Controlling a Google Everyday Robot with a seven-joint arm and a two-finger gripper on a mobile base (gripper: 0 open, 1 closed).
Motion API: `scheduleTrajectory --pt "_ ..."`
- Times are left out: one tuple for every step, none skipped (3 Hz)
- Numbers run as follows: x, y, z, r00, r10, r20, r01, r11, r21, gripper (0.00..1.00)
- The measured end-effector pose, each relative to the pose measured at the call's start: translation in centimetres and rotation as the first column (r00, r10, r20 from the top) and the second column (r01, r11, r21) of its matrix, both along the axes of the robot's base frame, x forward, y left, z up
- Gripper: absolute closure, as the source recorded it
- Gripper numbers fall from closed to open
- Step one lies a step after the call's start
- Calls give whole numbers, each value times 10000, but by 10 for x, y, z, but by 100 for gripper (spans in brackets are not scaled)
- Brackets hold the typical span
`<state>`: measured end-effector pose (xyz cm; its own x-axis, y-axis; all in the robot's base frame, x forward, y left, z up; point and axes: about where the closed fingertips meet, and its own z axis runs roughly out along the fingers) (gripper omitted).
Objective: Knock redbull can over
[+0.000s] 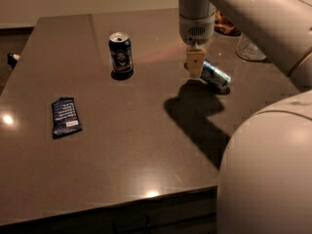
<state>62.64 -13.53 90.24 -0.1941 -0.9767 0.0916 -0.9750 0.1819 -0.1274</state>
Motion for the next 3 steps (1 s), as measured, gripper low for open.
scheduleTrajectory --pt "-6 7 -14 9972 615 -435 -622 9979 -152 4" --pt "2 11 -16 9973 714 -169 -715 9974 -55 0" --pt "10 15 -18 9970 766 109 -767 9970 45 0"
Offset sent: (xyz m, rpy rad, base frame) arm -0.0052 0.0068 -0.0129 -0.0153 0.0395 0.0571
